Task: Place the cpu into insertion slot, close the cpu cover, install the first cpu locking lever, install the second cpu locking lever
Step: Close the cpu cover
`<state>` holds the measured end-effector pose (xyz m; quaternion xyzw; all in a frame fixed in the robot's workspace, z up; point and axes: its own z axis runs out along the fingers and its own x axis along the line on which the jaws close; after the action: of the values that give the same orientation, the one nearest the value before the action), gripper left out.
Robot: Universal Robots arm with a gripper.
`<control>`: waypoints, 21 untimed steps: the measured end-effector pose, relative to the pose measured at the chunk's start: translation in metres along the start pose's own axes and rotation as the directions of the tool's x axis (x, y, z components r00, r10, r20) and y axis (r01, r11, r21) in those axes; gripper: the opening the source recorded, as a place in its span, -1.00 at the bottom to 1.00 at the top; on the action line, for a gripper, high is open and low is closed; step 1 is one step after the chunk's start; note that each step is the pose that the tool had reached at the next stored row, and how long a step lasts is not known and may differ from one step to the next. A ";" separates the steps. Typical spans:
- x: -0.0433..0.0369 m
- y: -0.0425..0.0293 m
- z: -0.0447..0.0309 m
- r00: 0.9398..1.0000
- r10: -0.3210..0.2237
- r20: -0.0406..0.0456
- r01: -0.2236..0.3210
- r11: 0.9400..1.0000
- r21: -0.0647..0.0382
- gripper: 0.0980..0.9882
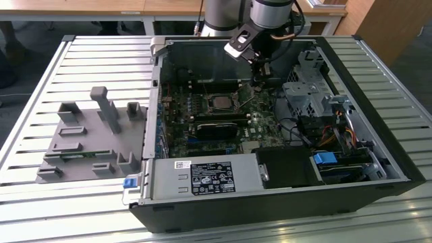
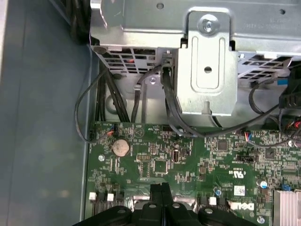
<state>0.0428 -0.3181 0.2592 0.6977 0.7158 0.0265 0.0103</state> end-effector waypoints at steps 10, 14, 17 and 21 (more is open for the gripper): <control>0.0011 0.0130 0.0046 1.000 0.000 0.002 0.000 1.000 0.005 -0.98; 0.0012 0.0148 0.0092 1.000 0.000 0.002 0.000 1.000 0.007 -0.98; 0.0013 0.0151 0.0132 1.000 0.000 0.002 0.000 1.000 0.009 -0.98; 0.0013 0.0150 0.0178 1.000 0.000 0.003 0.000 1.000 0.010 -0.98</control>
<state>0.0586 -0.3160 0.2423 0.6978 0.7159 0.0218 0.0077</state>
